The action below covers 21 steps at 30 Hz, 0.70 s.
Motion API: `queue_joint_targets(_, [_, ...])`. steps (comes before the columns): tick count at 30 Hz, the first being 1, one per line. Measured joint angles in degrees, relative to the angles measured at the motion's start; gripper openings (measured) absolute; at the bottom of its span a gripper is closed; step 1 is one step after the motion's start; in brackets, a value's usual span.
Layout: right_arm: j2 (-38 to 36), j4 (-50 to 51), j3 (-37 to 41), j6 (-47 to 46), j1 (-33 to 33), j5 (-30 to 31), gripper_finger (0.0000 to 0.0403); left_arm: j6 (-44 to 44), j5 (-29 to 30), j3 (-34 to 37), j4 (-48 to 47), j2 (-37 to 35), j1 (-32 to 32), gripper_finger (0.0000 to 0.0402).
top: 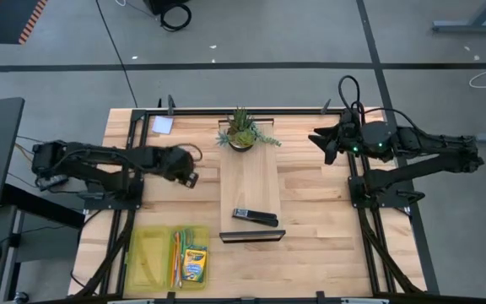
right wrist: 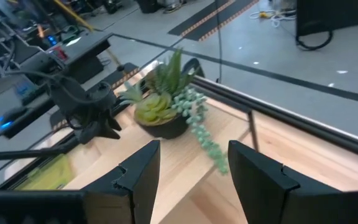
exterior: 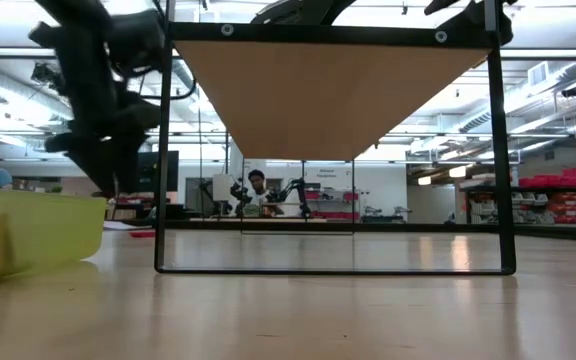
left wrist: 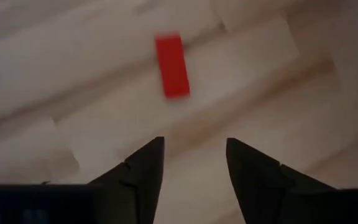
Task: Pack school essentials
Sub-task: Put the red eraser into the yellow supply box
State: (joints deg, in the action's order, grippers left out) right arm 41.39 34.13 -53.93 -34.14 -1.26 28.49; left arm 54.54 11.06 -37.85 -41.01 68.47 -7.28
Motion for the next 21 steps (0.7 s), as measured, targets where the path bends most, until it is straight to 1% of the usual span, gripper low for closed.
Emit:
queue_joint_targets(4, [0.0, 0.0, 0.0, 1.0, 2.5, -1.2, 0.0196, -5.0, -0.4, 0.0, 2.8, 0.6, -6.1, 0.018])
queue_joint_targets(8, [0.0, 0.0, 0.0, 1.6, 4.7, -3.3, 0.0196, -8.2, -1.9, 0.0, 8.2, 3.3, -10.0, 0.0179])
queue_joint_targets(12, [0.0, 0.0, 0.0, 1.9, 5.9, -4.5, 0.0196, -9.1, -1.6, 0.0, 13.5, 6.9, -11.1, 0.0191])
queue_joint_targets(17, [0.0, 0.1, 0.0, 2.3, 6.5, -5.4, 0.0196, -9.9, 0.9, 0.0, 14.9, 11.3, -11.2, 0.0204])
queue_joint_targets(21, [0.0, 0.1, 0.0, 2.4, 6.5, -5.5, 0.0196, -11.7, 1.3, 0.0, 16.2, 13.9, -11.2, 0.0204])
